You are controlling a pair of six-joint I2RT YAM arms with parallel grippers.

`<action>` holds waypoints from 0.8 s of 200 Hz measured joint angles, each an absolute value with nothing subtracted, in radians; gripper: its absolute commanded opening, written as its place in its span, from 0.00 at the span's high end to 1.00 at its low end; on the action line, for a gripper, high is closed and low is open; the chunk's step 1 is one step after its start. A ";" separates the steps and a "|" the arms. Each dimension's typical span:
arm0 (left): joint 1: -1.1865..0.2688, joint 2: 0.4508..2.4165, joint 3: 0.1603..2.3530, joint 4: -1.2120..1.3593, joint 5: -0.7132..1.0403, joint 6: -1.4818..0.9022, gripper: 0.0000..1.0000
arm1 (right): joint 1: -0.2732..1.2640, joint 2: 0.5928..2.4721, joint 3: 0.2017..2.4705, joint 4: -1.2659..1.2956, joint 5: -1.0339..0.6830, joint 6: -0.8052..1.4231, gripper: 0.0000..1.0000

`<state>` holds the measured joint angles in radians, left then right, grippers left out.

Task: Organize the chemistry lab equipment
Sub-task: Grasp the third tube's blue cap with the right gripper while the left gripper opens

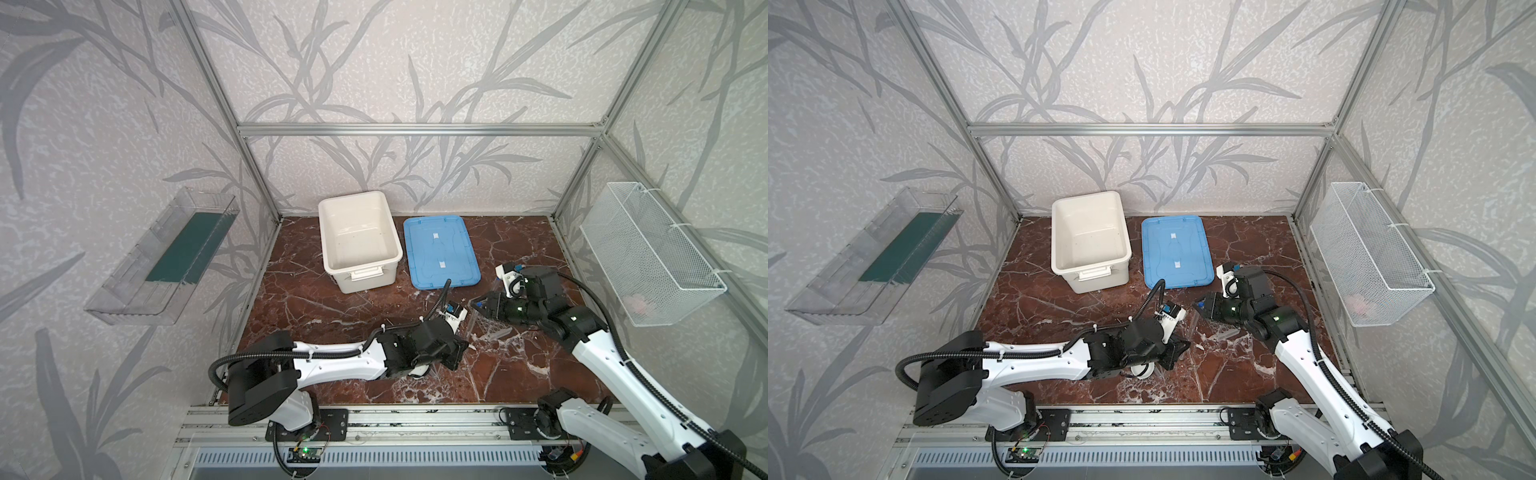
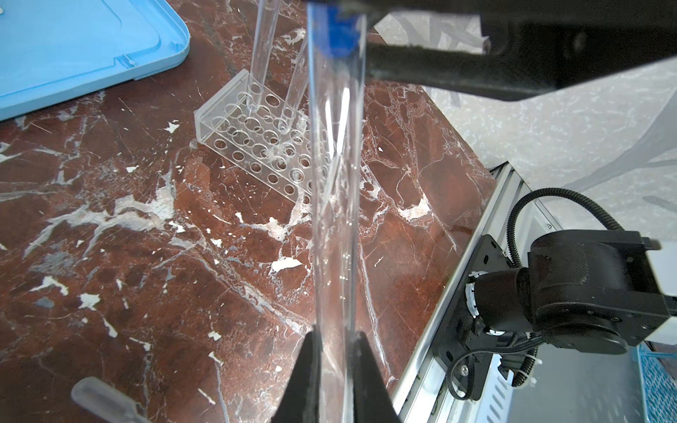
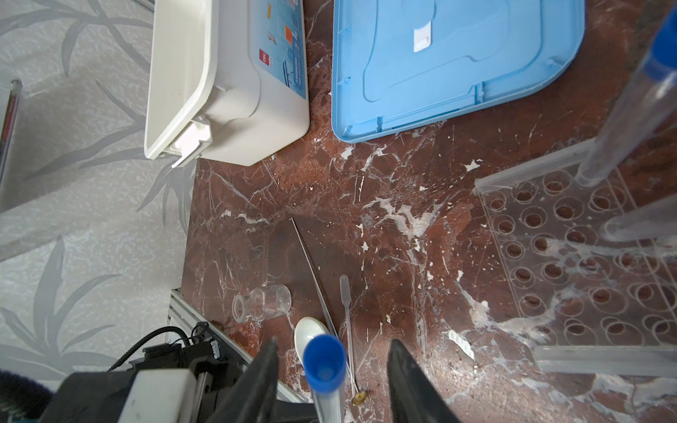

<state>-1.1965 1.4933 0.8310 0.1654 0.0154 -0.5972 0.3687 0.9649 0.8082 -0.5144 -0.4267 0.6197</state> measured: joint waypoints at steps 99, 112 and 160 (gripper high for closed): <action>-1.197 1.499 0.829 0.199 0.027 -0.606 0.89 | 0.370 0.989 0.762 -0.437 -0.428 0.611 0.75; -1.197 1.502 0.829 0.200 0.027 -0.606 0.89 | 0.370 0.987 0.758 -0.436 -0.428 0.609 0.77; -1.198 1.512 0.829 0.200 0.028 -0.607 0.68 | 0.373 0.979 0.743 -0.430 -0.430 0.609 0.81</action>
